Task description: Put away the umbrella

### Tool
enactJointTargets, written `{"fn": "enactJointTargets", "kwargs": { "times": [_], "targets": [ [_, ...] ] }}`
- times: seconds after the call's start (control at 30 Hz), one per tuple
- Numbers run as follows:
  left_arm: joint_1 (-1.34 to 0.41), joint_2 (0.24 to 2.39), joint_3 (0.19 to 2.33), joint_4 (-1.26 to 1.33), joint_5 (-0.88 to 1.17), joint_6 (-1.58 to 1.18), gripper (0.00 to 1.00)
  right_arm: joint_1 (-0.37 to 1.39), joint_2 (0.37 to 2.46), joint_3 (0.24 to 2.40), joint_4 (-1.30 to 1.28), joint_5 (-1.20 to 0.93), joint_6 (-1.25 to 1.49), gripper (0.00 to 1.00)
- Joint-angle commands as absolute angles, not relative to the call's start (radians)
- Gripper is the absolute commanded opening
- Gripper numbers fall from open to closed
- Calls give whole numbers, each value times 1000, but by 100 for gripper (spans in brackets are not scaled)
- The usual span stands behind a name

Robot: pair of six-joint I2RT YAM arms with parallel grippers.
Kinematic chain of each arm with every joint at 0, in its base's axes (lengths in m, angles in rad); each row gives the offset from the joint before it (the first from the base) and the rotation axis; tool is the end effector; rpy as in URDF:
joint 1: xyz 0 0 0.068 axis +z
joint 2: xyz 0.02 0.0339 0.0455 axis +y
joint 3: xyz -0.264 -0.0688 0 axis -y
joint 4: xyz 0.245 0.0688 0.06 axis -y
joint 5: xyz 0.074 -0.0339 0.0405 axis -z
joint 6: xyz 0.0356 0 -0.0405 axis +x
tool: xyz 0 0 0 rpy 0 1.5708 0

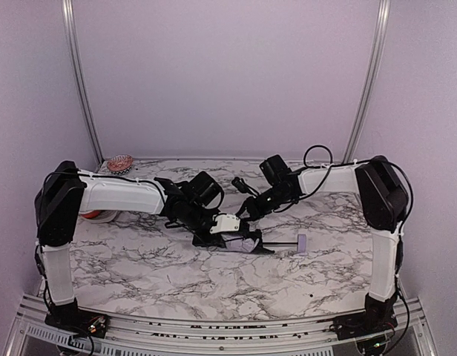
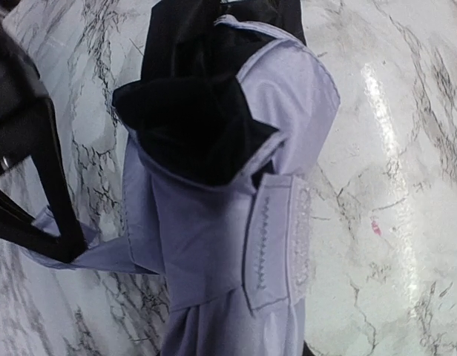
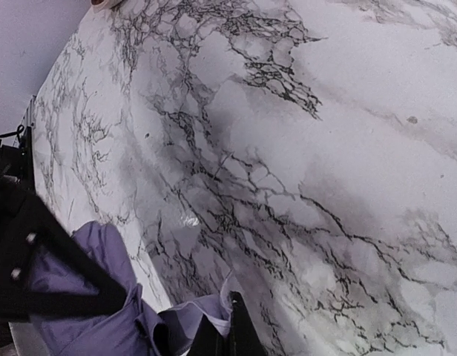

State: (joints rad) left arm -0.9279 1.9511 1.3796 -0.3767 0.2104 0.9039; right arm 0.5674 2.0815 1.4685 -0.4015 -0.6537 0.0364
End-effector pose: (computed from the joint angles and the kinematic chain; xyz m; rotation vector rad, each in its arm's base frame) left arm 0.2458 -0.3406 0.1882 2.0416 1.4604 -0.2746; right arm 0.3577 0.2536 0.1651 -0.9275 2.4493 1.0651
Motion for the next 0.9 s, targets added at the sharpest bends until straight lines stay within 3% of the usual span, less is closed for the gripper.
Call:
{"fn": "enactJointTargets", "kwargs": {
  "times": [0.0, 0.4, 0.87],
  "targets": [
    [-881, 2077, 1401, -611, 662, 540, 0, 489, 1881, 1374, 24, -624, 26, 0],
    [-786, 2234, 1526, -612, 762, 271, 0, 567, 1703, 1064, 219, -742, -29, 0],
    [-783, 2413, 1778, -811, 706, 228, 0, 802, 1572, 859, 299, -613, -445, 2]
  ]
}}
